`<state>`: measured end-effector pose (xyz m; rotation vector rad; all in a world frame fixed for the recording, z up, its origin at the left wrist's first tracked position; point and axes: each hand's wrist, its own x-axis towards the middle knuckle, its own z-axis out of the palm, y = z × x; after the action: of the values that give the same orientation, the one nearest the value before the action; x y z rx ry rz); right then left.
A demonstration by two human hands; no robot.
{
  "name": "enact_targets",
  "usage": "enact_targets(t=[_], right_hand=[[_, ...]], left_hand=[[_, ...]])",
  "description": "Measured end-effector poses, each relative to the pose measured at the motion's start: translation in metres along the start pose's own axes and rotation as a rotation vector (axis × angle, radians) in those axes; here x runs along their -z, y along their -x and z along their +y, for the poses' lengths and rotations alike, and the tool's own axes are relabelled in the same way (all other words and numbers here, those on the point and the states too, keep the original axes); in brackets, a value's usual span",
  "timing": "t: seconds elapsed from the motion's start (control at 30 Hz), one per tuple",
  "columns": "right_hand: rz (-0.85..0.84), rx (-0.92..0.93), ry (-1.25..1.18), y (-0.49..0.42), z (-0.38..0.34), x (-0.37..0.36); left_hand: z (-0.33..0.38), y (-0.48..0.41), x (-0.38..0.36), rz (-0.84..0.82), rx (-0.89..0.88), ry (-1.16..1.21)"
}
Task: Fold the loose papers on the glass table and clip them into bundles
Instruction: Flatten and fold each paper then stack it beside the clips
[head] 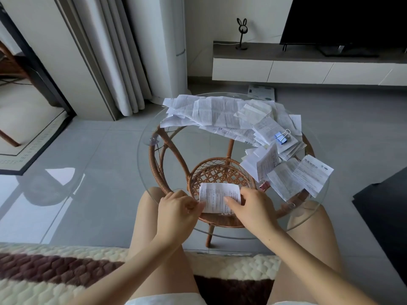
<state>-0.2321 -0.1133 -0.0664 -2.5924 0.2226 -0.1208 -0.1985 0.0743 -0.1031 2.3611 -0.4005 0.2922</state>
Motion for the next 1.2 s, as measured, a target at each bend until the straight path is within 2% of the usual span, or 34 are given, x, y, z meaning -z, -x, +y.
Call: enact_targets(t=[0.13, 0.37, 0.5, 0.73, 0.8, 0.9, 0.97, 1.03, 1.13, 1.2], right_hand=[[0.01, -0.077, 0.104, -0.006, -0.005, -0.006], [-0.014, -0.136, 0.144, -0.012, -0.01, -0.008], [-0.025, -0.128, 0.148, -0.013, -0.01, -0.007], [-0.046, -0.161, 0.177, -0.016, -0.011, -0.006], [-0.045, -0.17, 0.167, -0.016, -0.011, -0.007], [-0.032, -0.136, 0.183, -0.016, -0.012, -0.006], [-0.018, -0.115, 0.216, -0.015, -0.014, -0.005], [0.055, -0.075, 0.258, -0.011, -0.018, -0.007], [0.252, 0.082, 0.381, -0.003, -0.018, -0.02], [0.272, 0.231, 0.402, -0.002, -0.013, -0.033]], left_hand=[[0.002, -0.003, -0.005, -0.021, 0.061, -0.1], [0.009, -0.006, -0.01, -0.01, 0.058, -0.368], [0.009, -0.002, -0.012, 0.018, 0.028, -0.367], [-0.005, 0.004, -0.014, 0.072, -0.175, -0.3], [-0.004, 0.0, -0.014, 0.078, -0.292, -0.274], [-0.002, -0.005, -0.014, -0.008, -0.489, -0.225], [-0.004, -0.006, -0.014, -0.063, -0.541, -0.229], [-0.004, -0.007, -0.013, -0.099, -0.518, -0.227], [-0.004, -0.011, -0.008, -0.152, -0.46, -0.194], [-0.004, -0.014, -0.005, -0.187, -0.443, -0.188]])
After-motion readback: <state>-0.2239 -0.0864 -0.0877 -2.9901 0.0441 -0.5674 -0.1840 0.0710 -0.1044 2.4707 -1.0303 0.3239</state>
